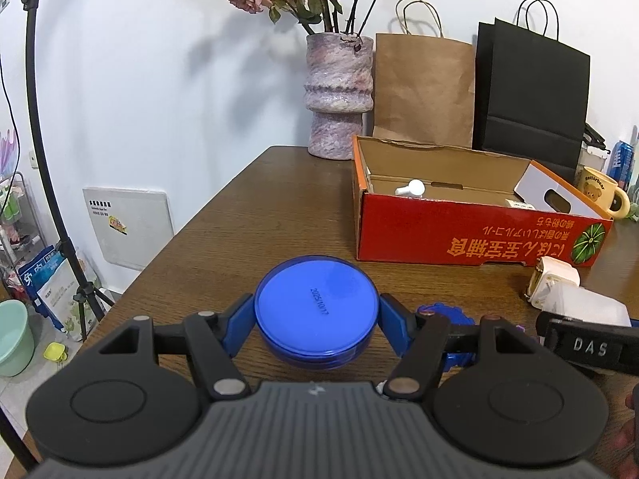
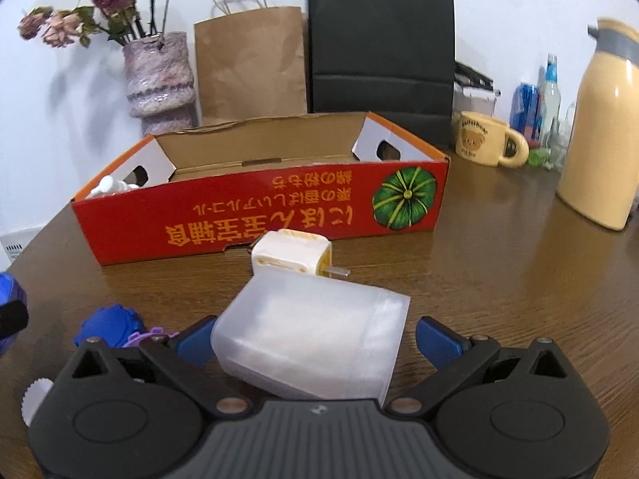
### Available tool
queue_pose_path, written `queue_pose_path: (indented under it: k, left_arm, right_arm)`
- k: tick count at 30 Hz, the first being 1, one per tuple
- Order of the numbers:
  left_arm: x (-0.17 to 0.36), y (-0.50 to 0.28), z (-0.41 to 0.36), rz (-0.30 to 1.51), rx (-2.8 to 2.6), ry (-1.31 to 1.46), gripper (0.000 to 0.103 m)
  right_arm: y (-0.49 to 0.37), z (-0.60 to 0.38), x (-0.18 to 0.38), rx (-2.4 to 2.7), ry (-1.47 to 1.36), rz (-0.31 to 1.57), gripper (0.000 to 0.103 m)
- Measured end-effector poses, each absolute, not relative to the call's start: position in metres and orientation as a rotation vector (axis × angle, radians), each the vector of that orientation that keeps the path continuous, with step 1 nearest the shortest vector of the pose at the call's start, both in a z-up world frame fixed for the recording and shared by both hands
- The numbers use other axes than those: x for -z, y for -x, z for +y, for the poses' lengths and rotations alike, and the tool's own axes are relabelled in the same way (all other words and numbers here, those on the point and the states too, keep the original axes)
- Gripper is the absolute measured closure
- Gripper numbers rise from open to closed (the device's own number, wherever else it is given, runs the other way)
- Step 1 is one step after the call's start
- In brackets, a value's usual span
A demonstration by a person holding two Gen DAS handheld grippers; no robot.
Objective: Organize rigid objects
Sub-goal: 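Hold the blue lid with the left tool while the right tool grasps the translucent plastic box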
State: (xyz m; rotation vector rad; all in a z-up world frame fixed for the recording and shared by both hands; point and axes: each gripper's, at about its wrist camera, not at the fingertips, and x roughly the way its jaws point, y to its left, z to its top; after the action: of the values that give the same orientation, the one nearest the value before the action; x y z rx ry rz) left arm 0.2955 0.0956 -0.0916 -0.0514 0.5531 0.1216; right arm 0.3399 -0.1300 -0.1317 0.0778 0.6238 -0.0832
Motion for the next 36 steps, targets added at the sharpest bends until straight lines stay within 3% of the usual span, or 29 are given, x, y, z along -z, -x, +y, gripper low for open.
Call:
queue_pose_path:
  k: [19,36]
  left_arm:
    - [0.094,-0.300,0.095,0.576,-0.131,0.053,0.035]
    - [0.080,-0.300,0.076,0.558,-0.115,0.044,0.035]
  right_arm:
    - [-0.338,-0.147,0.133,0.008,-0.098,0.607,0.016]
    - [-0.321,-0.166,0.112,-0.018,-0.084,0.492,0.017]
